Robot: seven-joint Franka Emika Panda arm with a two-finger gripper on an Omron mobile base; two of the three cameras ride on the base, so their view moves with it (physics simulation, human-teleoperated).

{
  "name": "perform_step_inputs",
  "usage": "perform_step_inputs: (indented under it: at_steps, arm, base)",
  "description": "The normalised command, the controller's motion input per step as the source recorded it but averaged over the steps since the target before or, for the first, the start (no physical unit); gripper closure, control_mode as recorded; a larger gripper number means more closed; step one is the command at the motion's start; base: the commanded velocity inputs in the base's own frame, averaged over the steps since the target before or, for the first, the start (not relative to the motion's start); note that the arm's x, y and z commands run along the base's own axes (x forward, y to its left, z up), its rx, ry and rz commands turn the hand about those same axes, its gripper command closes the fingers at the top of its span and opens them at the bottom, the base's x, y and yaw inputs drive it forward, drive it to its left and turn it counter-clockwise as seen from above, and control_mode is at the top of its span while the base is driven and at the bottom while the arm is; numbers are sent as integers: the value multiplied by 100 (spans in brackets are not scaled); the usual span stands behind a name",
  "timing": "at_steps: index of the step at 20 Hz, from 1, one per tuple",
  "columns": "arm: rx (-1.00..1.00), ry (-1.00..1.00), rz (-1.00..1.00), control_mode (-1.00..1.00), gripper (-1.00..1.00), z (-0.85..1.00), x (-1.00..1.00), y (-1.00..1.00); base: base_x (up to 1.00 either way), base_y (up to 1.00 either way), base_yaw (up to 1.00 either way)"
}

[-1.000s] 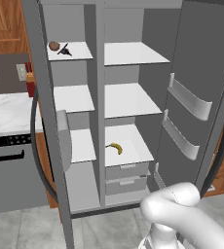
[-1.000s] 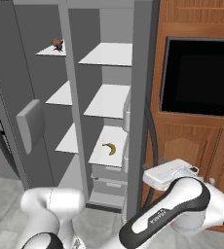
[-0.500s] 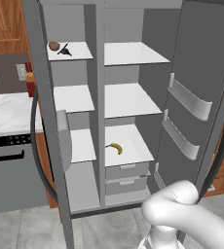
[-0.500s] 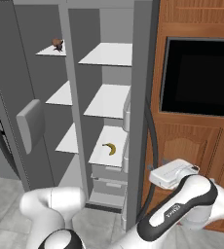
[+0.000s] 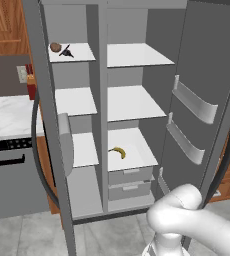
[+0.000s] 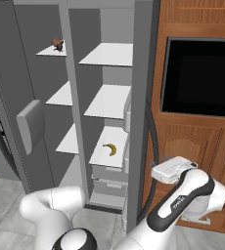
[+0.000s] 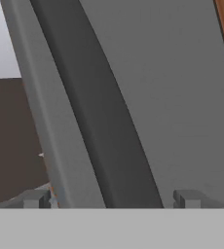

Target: There's a fish in the fridge that needs to be moved to the freezer for freezing. Pick up the fish from the fridge, place it on any shelf in the freezer, and close the fridge and freezer doors when done.

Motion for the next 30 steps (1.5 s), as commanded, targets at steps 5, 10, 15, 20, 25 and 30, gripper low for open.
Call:
perform_step_inputs:
  at_steps: [5, 10, 15, 20, 25, 30]
  arm:
    - [1, 0, 1, -100, -100, -24, 40, 0]
    - [0, 0, 2, -100, -100, -15, 27, 4]
    - [0, 0, 2, -100, -100, -9, 0, 60]
    - [0, 0, -1, -100, -100, -7, 6, 100]
    - [0, 7, -6, -100, -100, -11, 53, 100]
    - [0, 9, -6, -100, -100, -7, 55, 100]
  base:
    - [0, 0, 0]
    - [0, 0, 0]
    - [0, 0, 0]
    - [0, 0, 0]
    - [0, 0, 0]
    - [0, 0, 0]
